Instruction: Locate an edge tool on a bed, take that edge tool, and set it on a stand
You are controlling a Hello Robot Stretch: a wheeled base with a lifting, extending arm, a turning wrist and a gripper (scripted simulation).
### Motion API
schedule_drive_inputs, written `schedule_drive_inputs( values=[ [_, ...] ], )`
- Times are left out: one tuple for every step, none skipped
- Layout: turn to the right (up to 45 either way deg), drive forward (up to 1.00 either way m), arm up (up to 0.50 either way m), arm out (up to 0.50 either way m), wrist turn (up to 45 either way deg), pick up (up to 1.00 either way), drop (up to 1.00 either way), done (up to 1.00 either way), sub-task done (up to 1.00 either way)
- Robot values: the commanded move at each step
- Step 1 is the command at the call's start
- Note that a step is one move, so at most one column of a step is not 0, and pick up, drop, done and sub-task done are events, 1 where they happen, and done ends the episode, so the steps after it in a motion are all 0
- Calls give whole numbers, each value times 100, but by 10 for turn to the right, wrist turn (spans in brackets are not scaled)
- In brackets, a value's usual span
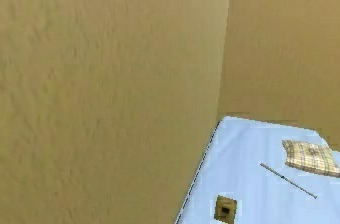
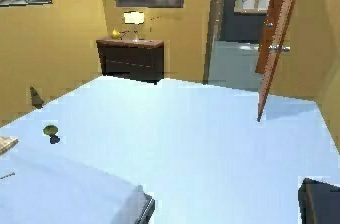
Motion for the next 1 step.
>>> schedule_drive_inputs(
  values=[
    [-450, 0, 0, 0, 0, 0, 0, 0, 0]
  ],
)
